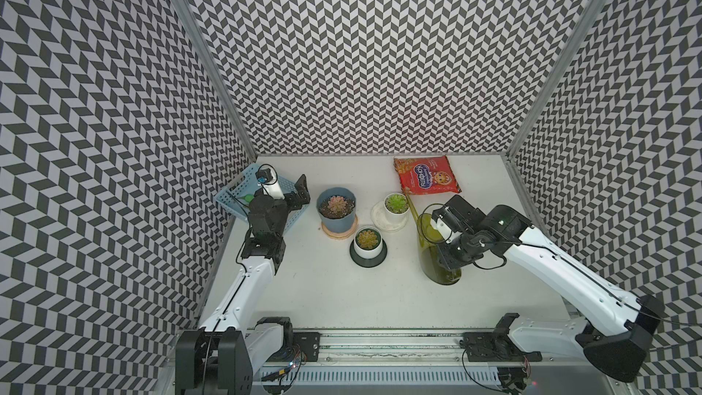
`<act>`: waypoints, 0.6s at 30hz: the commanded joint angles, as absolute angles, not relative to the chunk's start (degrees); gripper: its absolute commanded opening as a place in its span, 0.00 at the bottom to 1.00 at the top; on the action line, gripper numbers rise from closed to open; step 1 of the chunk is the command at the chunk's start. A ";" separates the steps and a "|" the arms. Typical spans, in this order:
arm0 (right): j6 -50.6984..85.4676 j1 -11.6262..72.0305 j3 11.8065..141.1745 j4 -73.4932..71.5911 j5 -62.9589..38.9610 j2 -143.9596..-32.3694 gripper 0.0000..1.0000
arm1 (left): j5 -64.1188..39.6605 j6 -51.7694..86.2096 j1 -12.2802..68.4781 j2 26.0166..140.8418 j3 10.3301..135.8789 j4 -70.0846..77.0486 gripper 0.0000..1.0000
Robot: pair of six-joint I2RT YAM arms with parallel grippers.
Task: Water the succulent around the soil edge
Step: Water the soil of the potted plant with water.
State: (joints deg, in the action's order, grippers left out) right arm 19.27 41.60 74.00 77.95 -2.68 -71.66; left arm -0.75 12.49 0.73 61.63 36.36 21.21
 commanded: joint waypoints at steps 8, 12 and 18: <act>17.92 40.65 77.87 75.96 -2.37 -70.48 0.00 | -0.90 11.69 0.88 61.88 37.59 22.24 1.00; 17.48 40.68 78.89 75.95 -3.74 -70.01 0.00 | -0.88 11.67 0.88 61.90 37.62 22.23 1.00; 17.09 40.74 79.71 75.97 -7.90 -69.67 0.00 | -0.88 11.77 0.88 61.94 37.64 22.12 1.00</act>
State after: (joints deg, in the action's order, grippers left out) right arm 17.98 40.95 77.82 77.97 -5.34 -71.57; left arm -0.75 12.47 0.73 61.84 36.36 21.23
